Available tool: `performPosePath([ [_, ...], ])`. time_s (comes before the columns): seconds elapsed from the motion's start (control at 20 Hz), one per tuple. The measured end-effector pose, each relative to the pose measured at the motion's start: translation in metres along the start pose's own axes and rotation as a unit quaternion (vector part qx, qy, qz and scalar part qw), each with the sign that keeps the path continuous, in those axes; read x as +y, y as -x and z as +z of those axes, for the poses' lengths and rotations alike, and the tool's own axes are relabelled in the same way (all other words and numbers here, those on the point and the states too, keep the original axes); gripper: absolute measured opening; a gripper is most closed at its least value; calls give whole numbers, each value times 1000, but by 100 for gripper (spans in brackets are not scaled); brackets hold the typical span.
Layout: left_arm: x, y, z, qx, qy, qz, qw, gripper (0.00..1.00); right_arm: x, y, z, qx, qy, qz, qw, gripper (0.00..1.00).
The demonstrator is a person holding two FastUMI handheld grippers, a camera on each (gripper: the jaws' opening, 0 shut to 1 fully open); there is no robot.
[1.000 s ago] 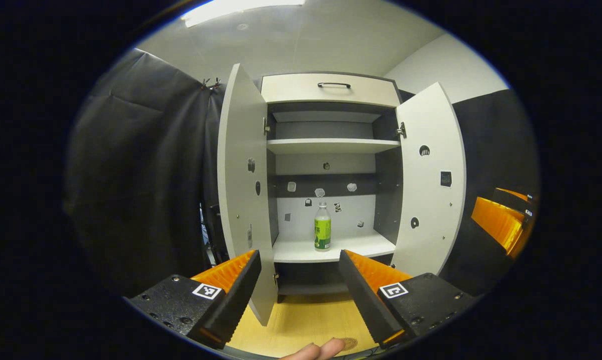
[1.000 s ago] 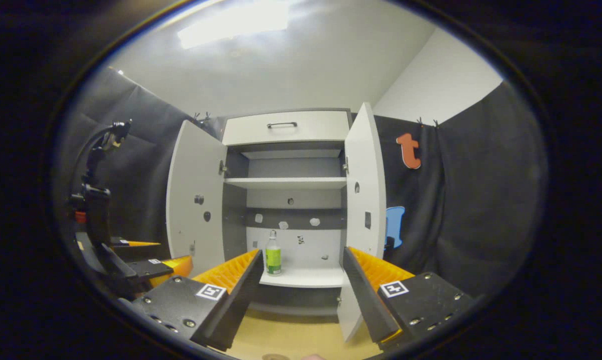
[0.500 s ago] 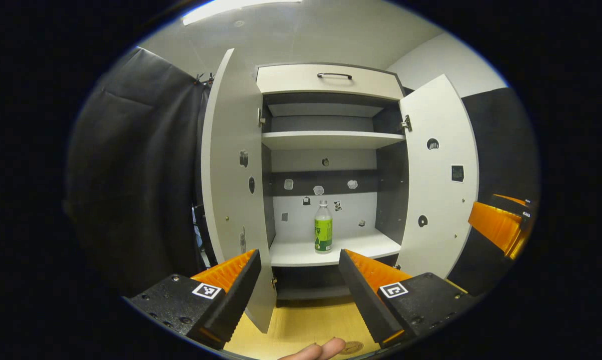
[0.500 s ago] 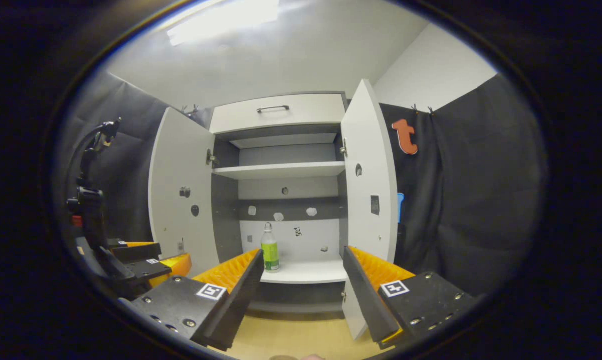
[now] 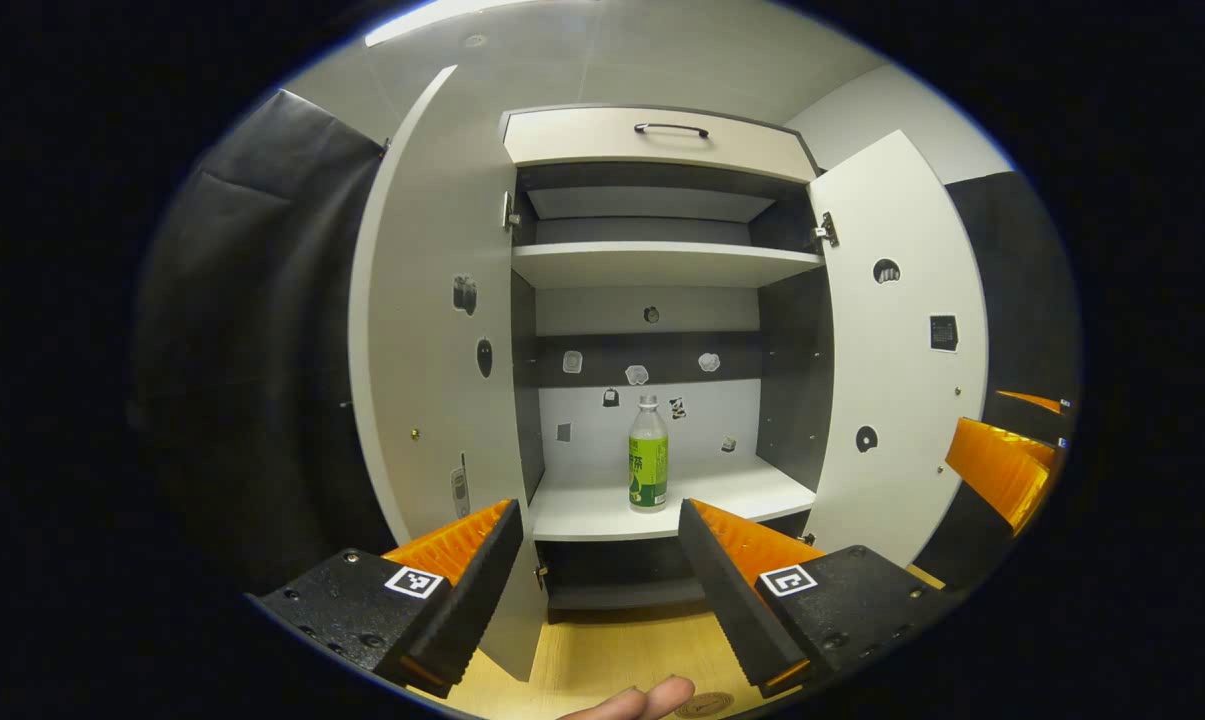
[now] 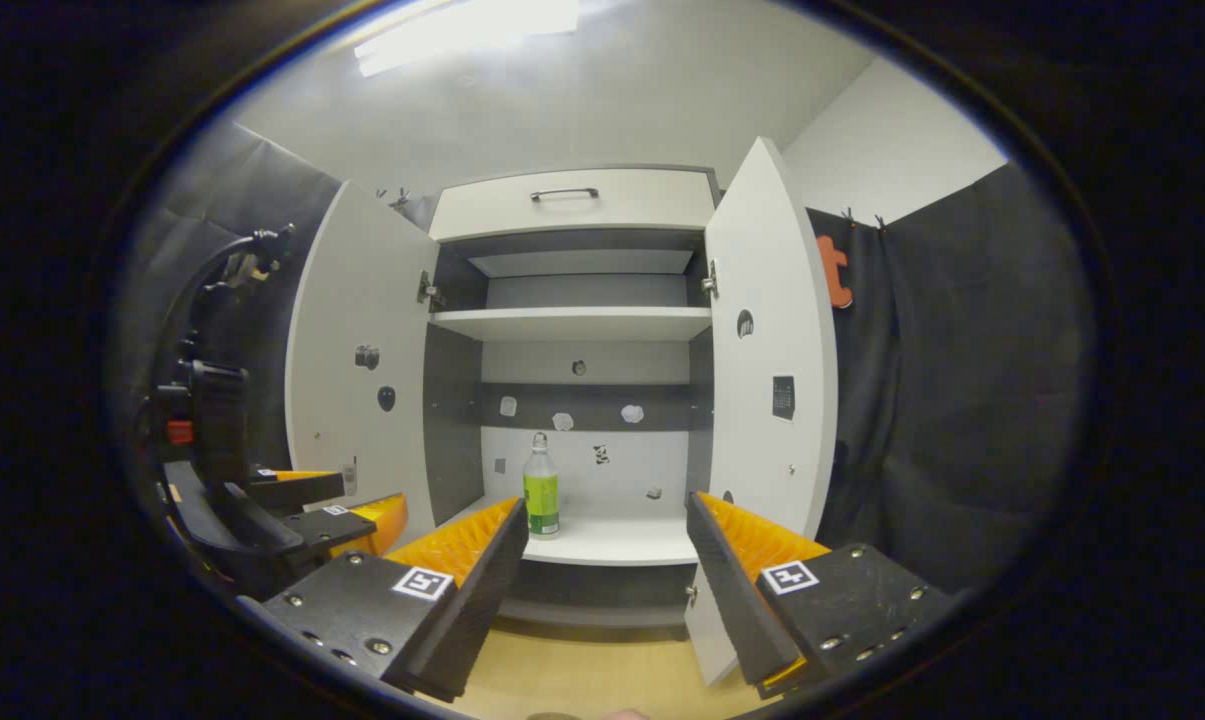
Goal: Grasp the bottle in the cabinet with the left hand and place it on the coaster, then close the right door with the right hand and the left door with the left hand.
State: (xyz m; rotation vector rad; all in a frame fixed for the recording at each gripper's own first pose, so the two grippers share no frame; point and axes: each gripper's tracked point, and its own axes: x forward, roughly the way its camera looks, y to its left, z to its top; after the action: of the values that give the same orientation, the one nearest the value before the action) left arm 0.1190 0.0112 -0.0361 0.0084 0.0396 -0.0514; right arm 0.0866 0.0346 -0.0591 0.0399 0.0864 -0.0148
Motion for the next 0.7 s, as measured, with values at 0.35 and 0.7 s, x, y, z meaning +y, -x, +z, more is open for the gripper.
performPosePath([
  [0.35, -5, -85, -14, 2, -3, 5, 1000, 99, -1, -28, 1, -2, -19, -2, 1000, 96],
  [0.7, -37, -190, -31, 2, 6, -13, 1000, 99, -19, -49, -10, 7, -6, -15, 1000, 96],
])
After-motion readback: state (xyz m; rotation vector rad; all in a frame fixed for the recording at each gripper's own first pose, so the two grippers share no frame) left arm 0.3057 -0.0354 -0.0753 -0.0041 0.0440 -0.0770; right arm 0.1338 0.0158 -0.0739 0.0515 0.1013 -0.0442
